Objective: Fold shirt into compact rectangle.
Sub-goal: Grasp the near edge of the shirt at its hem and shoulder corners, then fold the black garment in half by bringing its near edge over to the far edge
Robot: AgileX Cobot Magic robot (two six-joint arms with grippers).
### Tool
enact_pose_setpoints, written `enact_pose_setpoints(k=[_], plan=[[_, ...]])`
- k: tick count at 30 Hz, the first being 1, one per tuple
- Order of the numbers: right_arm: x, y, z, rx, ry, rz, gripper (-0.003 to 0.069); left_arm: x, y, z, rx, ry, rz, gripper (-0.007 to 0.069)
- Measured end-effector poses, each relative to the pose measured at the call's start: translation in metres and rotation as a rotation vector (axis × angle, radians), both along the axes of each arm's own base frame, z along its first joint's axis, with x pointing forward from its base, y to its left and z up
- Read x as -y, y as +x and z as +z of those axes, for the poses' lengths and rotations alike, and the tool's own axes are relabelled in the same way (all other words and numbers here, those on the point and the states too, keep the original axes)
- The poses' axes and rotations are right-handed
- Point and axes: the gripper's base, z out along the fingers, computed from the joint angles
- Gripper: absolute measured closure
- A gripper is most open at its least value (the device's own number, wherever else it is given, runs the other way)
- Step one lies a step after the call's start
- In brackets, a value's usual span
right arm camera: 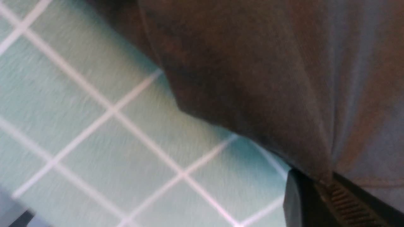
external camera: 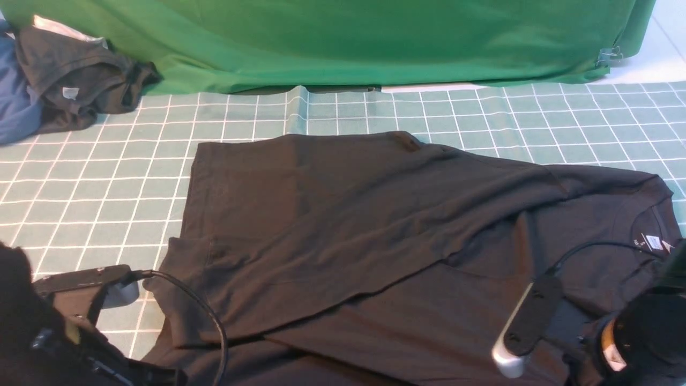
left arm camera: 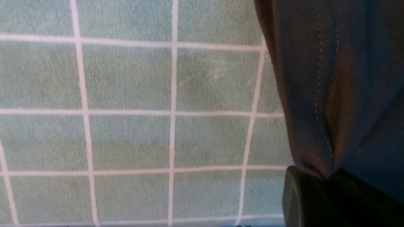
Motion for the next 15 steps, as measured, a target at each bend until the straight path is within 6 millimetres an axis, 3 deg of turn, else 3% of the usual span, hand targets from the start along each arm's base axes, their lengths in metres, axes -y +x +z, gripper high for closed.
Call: enact_pose_setpoints(k=[8,15], plan=[[0.014,-0.017,0.030,0.042,0.043,-0.008,0.0624,0.001,-0.018,0.018,0.038,-0.081,0.035,0.0604],[0.009,-0.006,0.054,0.122,0.067,0.023,0.0629,0.005,0.013,0.050,0.172,-0.069,0.059,0.0604]])
